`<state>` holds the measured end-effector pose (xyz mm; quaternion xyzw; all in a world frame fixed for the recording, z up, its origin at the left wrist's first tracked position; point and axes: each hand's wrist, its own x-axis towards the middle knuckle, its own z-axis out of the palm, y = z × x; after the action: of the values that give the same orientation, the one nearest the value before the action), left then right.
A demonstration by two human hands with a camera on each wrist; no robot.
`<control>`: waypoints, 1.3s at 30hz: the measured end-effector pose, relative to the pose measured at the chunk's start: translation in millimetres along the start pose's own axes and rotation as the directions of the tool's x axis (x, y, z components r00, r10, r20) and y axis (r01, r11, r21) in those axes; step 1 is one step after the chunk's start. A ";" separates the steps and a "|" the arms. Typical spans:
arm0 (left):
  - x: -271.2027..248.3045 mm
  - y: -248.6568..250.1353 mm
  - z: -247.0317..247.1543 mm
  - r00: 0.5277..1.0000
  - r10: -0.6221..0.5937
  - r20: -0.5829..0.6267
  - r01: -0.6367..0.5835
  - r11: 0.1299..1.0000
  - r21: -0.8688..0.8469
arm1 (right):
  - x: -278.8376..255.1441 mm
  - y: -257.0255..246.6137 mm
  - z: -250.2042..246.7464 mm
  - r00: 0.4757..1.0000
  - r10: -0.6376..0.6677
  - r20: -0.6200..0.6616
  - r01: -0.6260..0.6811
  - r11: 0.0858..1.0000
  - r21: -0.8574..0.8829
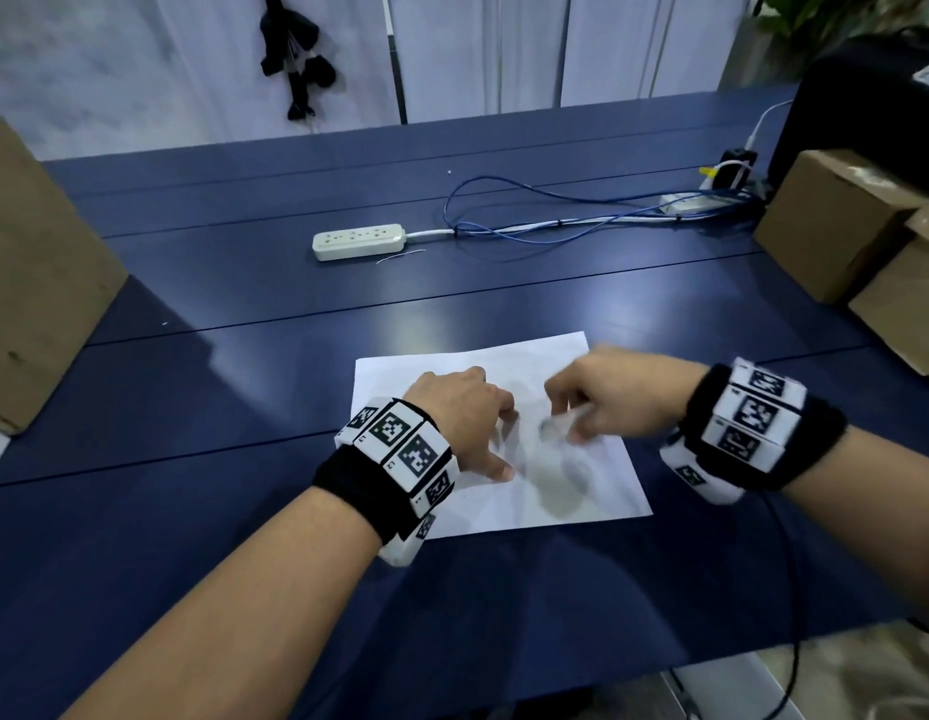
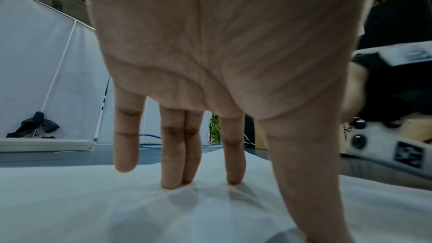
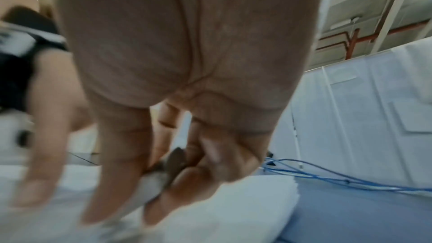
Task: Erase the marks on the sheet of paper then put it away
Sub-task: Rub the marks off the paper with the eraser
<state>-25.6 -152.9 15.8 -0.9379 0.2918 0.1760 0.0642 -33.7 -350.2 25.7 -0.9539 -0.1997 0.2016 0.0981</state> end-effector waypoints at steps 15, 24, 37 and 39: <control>2.9 1.6 2.2 1.000 -0.025 0.007 0.025 1.000 -0.019 | -22.6 -9.8 8.9 0.972 -0.106 0.210 0.097 0.994 0.053; 1.6 3.5 0.7 1.000 -0.006 -0.006 0.006 1.000 0.008 | 5.0 17.2 -5.3 0.994 0.063 -0.094 -0.070 0.995 -0.072; 3.5 5.9 1.9 0.999 0.048 -0.017 -0.048 0.999 0.012 | -1.8 10.3 -3.5 0.998 0.031 -0.061 -0.034 0.998 -0.049; 3.9 5.1 3.4 0.998 0.053 -0.021 -0.053 0.999 0.006 | -19.1 -2.0 4.2 0.990 -0.060 0.131 0.059 0.998 0.016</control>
<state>-26.5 -158.4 11.1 -0.9315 0.3175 0.1671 0.0594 -52.2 -356.0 29.1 -0.9316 -0.2328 0.2621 0.0963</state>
